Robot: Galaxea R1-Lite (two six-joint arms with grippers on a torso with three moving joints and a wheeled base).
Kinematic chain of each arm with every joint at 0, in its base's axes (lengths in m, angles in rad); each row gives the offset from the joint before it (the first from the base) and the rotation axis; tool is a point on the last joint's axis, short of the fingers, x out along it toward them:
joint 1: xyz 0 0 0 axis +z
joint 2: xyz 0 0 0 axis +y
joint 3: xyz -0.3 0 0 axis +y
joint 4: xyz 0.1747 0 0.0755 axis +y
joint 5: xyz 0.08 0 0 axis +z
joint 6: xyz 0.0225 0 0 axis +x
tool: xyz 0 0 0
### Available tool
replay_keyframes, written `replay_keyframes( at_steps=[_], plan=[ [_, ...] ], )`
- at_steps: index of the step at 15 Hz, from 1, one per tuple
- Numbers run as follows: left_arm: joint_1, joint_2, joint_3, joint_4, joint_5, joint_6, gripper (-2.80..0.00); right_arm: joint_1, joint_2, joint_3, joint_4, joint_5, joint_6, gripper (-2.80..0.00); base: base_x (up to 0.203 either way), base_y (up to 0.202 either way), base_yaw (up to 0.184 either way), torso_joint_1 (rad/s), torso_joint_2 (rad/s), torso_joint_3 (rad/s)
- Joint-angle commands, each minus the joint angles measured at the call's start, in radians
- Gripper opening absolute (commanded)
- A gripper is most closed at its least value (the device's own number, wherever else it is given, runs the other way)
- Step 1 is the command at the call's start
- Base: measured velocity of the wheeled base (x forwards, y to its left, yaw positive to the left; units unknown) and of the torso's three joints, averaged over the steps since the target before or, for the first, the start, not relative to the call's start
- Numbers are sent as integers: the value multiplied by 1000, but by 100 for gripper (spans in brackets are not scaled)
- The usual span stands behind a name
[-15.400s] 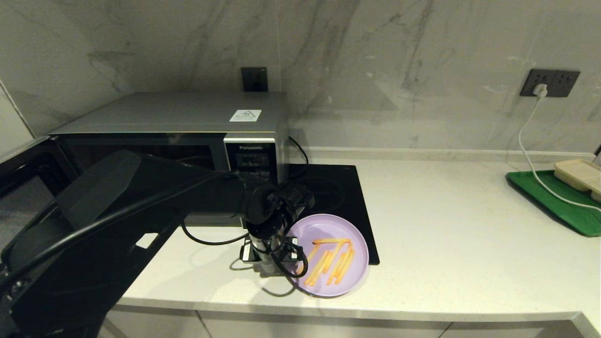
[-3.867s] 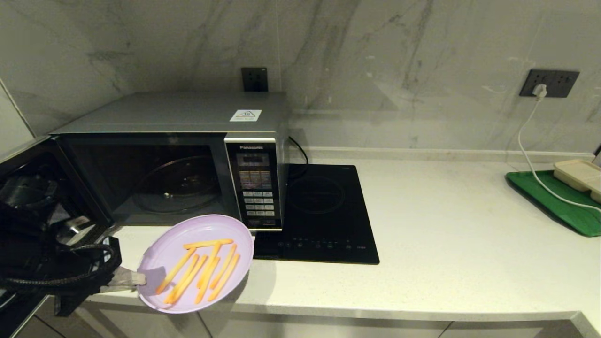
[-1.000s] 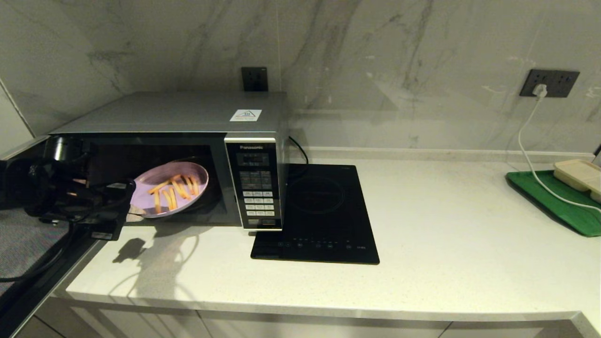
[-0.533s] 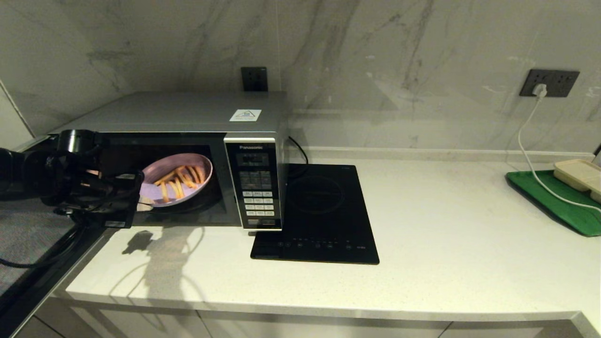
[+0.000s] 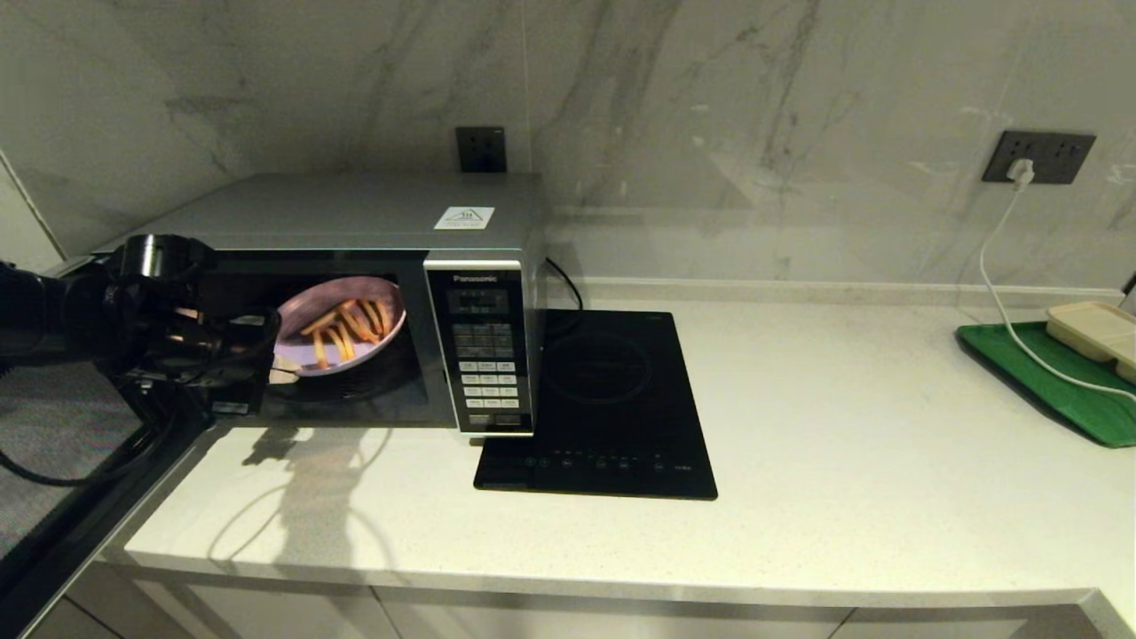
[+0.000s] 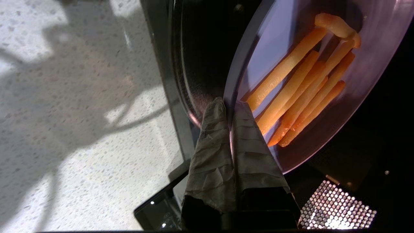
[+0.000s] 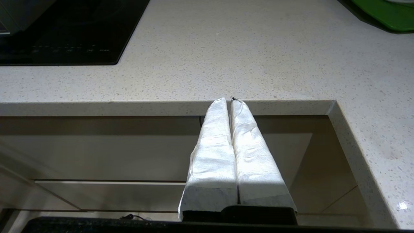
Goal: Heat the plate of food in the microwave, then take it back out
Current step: Put the plate in the microwave oven
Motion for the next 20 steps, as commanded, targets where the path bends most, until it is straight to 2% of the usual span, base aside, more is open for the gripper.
replay_keyframes(
  at_steps=[1,20],
  plan=[
    [3,35,-15,2,0,-12,-280,0,1,0,1,0,1,-280,0,0,0,0,0,0],
    [31,71,-8,20,3,-8,-280,0,1,0,1,0,1,-280,0,0,0,0,0,0]
  ],
)
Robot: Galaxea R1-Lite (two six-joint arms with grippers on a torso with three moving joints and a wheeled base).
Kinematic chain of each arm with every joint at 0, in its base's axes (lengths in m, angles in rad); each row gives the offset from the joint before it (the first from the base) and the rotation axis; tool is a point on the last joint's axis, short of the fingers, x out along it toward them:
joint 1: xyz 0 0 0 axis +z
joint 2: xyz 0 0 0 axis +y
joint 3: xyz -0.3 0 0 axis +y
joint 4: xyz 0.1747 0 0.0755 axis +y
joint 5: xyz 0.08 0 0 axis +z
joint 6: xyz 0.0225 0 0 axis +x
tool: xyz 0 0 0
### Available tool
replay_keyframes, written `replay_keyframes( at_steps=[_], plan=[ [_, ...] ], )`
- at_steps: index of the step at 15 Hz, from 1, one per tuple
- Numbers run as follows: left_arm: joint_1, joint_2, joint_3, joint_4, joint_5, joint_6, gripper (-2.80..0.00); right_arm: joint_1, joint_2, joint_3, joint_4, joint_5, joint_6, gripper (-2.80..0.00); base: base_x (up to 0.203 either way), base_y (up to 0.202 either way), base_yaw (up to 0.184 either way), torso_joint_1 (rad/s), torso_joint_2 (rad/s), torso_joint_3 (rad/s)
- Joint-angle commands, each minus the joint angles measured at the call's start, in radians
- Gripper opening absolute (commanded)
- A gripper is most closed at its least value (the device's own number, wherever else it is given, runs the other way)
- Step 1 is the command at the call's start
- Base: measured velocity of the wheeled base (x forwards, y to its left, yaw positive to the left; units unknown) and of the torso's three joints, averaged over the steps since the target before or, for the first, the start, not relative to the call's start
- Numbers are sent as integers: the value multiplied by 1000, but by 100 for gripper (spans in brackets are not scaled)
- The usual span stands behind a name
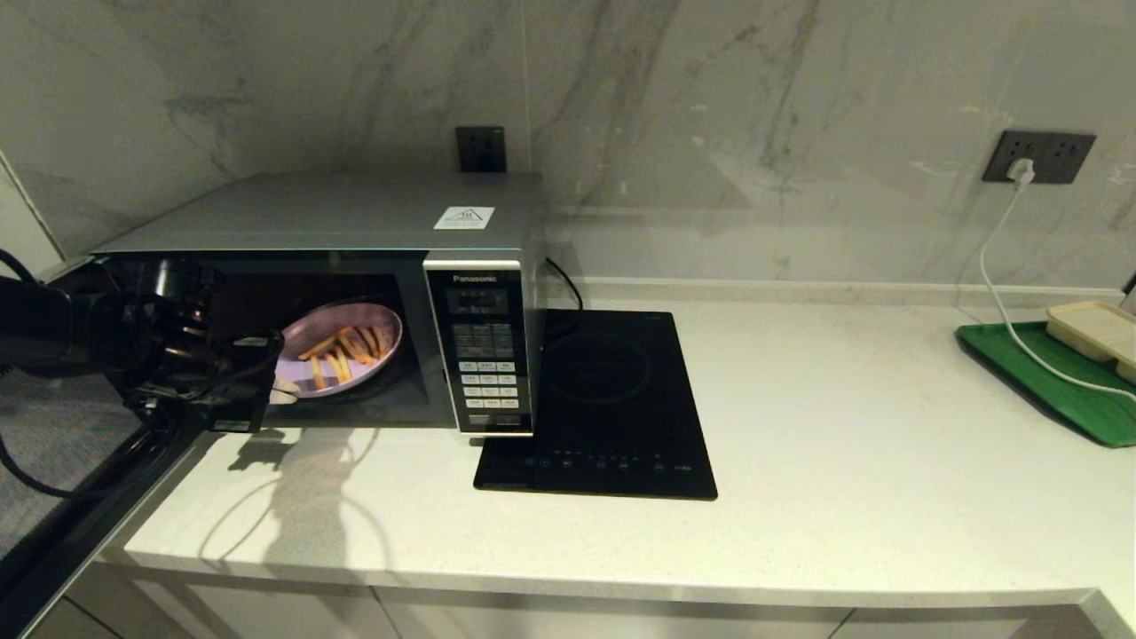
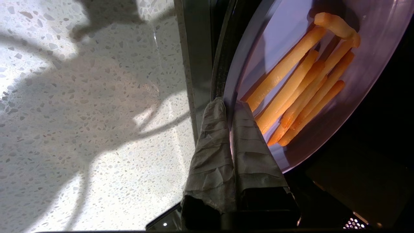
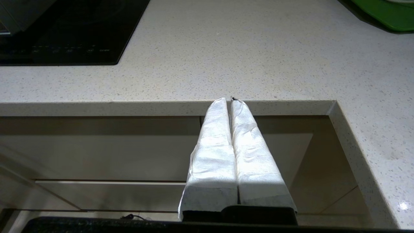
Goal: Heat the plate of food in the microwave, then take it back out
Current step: Put the plate in the microwave oven, then close the microwave oven
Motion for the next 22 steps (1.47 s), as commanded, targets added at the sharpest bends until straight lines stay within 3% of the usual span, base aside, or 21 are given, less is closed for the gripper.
replay_keyframes(
  at_steps=[1,4,5,11,15,17,19,20,22],
  plan=[
    [0,3,-1,1,-1,-3,-280,1,1,0,1,0,1,-280,0,0,0,0,0,0],
    [-1,-5,-5,1,0,11,-280,0,1,0,2,0,0,-280,0,0,0,0,0,0],
    [-2,-7,-4,1,-1,18,0,-1,1,0,2,0,1,-280,0,0,0,0,0,0],
    [-4,-84,5,-6,-5,19,0,1,1,0,1,0,1,-280,0,0,0,0,0,0],
    [-13,-272,90,7,-53,36,0,1,1,0,1,0,1,-280,0,0,0,0,0,0],
    [-14,-400,193,31,-103,102,0,1,1,0,2,0,1,-280,0,0,0,0,0,0],
    [-15,-520,359,66,-122,262,0,1,1,0,1,0,1,-280,0,0,0,0,0,0],
    [-12,-583,436,74,-121,356,-280,1,1,0,1,0,0,-280,0,0,0,0,0,0],
    [6,-731,556,85,-112,512,-280,1,1,0,2,0,0,-280,0,0,0,0,0,0]
  ],
)
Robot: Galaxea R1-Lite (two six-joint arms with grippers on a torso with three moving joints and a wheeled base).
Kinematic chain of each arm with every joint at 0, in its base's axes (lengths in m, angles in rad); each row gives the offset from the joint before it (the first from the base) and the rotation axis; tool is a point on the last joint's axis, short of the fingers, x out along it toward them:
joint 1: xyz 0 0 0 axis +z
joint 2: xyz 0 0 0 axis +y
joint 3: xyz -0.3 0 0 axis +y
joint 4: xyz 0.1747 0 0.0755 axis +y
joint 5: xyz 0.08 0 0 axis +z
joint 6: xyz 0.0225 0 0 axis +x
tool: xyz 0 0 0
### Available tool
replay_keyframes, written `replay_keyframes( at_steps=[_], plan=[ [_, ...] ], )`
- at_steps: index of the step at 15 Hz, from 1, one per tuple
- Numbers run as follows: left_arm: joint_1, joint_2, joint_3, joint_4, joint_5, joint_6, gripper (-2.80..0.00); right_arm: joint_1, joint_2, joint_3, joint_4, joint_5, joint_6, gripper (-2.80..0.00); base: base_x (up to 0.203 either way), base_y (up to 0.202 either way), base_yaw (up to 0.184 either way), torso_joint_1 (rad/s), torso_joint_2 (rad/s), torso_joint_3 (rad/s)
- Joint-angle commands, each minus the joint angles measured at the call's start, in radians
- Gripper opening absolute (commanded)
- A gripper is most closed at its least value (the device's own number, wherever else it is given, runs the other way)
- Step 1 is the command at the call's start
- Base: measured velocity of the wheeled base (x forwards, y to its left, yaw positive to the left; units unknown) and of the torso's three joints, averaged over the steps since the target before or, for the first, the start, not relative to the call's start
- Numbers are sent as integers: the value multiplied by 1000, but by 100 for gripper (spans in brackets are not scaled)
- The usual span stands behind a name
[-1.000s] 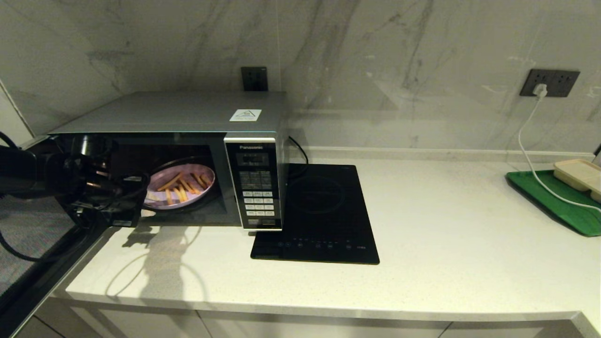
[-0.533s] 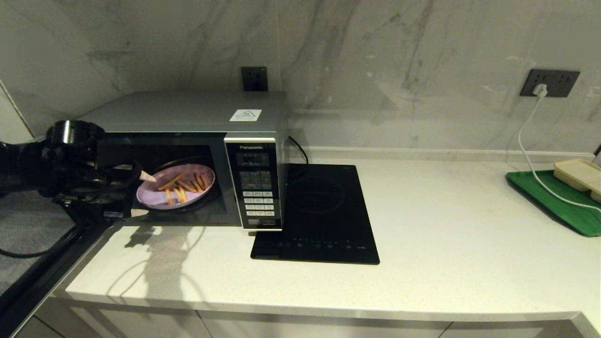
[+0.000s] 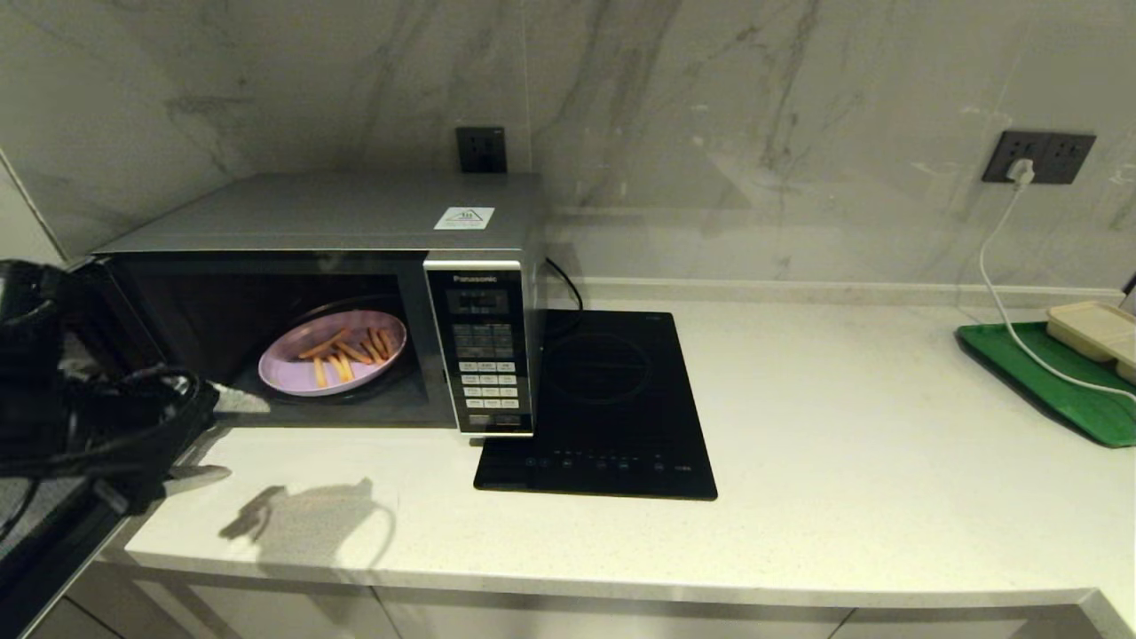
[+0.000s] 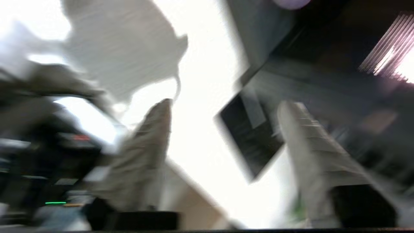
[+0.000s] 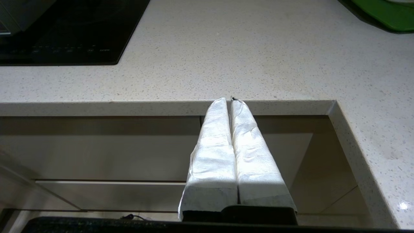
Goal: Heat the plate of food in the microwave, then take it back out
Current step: Close the microwave oven
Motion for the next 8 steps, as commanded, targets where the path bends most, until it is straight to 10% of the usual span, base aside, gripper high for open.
replay_keyframes(
  at_steps=[1,5,8],
  plan=[
    [24,-250,130,13,5,177,-280,0,1,0,1,-1,1,-280,0,0,0,0,0,0],
    [104,-527,155,164,47,625,-280,1,1,0,1,-1,1,-280,0,0,0,0,0,0],
    [157,-532,-36,225,143,765,-280,1,1,0,1,-1,1,-280,0,0,0,0,0,0]
  ],
)
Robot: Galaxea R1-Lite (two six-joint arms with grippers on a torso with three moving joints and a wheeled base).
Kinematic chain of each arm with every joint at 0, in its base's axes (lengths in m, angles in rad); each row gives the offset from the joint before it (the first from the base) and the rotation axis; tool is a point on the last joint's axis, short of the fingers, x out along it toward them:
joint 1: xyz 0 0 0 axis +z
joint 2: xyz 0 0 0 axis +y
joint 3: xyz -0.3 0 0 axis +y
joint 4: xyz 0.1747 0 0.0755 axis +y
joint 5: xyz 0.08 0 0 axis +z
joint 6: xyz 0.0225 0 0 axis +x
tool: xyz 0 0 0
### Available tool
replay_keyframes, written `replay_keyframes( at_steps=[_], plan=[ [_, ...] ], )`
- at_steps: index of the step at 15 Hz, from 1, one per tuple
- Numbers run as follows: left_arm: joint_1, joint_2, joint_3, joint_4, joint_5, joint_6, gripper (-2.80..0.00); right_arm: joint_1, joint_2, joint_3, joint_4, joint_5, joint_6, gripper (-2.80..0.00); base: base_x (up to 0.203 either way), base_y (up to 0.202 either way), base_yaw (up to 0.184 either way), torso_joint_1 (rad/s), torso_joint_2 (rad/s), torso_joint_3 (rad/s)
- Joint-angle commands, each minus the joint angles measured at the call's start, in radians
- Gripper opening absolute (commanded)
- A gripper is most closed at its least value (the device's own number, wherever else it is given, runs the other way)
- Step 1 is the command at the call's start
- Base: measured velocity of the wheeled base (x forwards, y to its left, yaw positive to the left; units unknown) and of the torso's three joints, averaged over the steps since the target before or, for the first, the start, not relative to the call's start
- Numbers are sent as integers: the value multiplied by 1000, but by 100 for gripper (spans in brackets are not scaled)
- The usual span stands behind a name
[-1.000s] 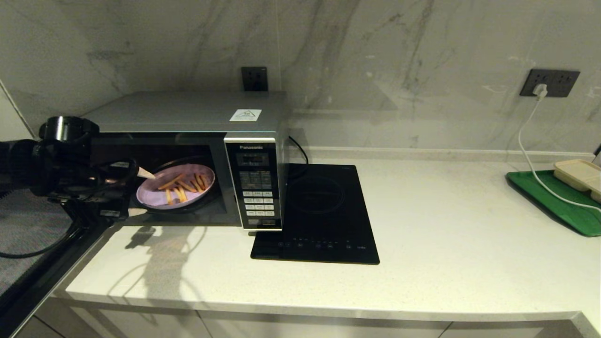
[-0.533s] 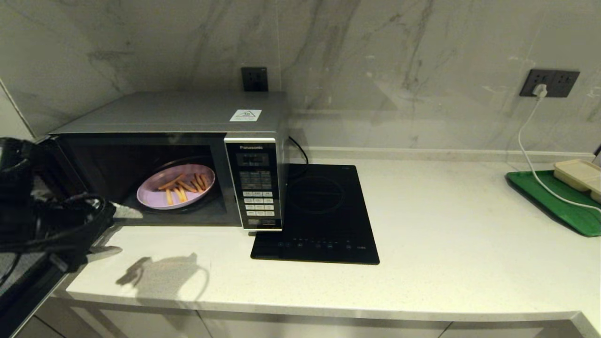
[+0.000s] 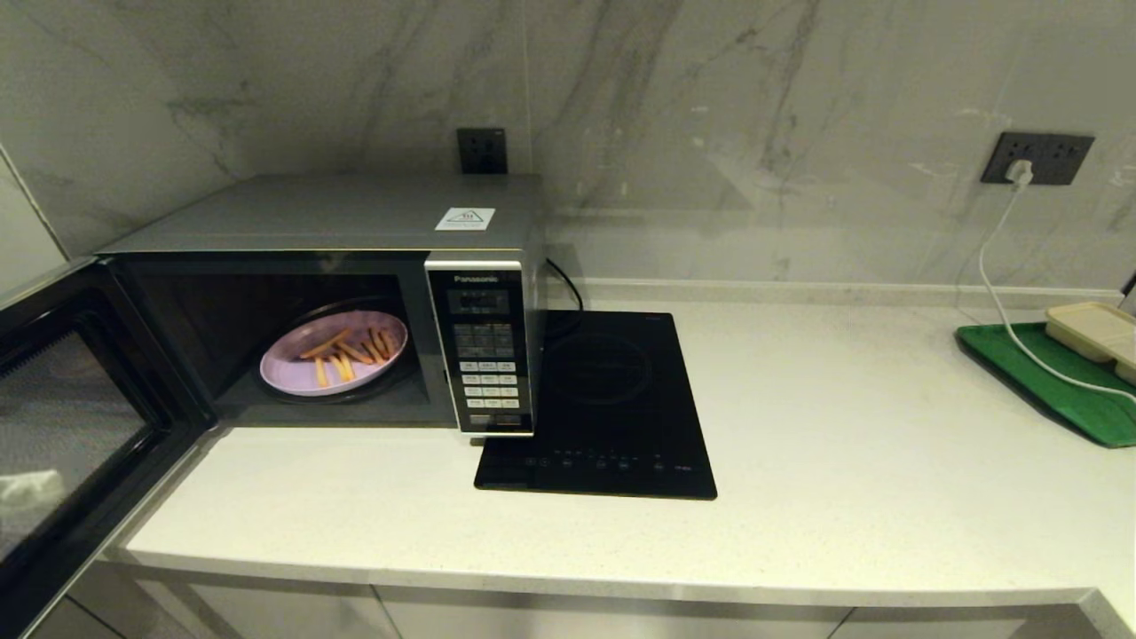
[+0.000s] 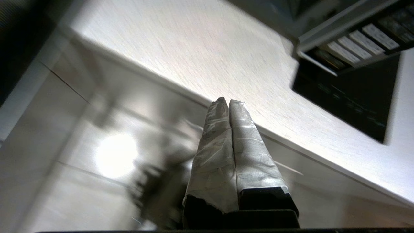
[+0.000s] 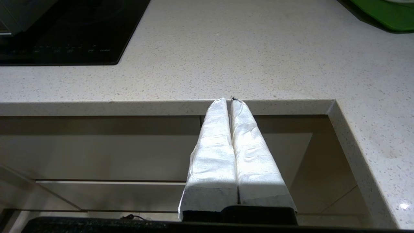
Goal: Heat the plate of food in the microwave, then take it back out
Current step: Close the microwave oven
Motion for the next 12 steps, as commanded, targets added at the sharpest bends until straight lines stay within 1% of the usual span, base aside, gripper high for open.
replay_keyframes(
  at_steps=[1,4,5,7,8,10,11,12],
  plan=[
    [59,-28,-168,19,45,112,-280,1,1,0,1,0,0,-280,0,0,0,0,0,0],
    [140,43,-392,29,71,258,-280,1,1,0,1,0,0,-280,0,0,0,0,0,0],
    [191,80,-440,29,73,323,-280,1,1,0,2,0,0,-280,0,0,0,0,0,0],
    [309,163,-488,-6,74,475,-280,-1,1,0,1,0,0,-280,0,0,0,0,0,0],
    [354,208,-499,-73,72,527,-280,1,1,0,1,0,0,-280,0,0,0,0,0,0],
    [418,299,-503,-197,68,604,-280,-1,1,0,1,0,0,-280,0,0,0,0,0,0],
    [455,344,-504,-256,52,644,-280,1,1,0,1,0,-1,-280,0,0,0,0,0,0],
    [500,380,-504,-313,0,669,-280,0,1,0,1,0,0,-280,0,0,0,0,0,0]
  ],
)
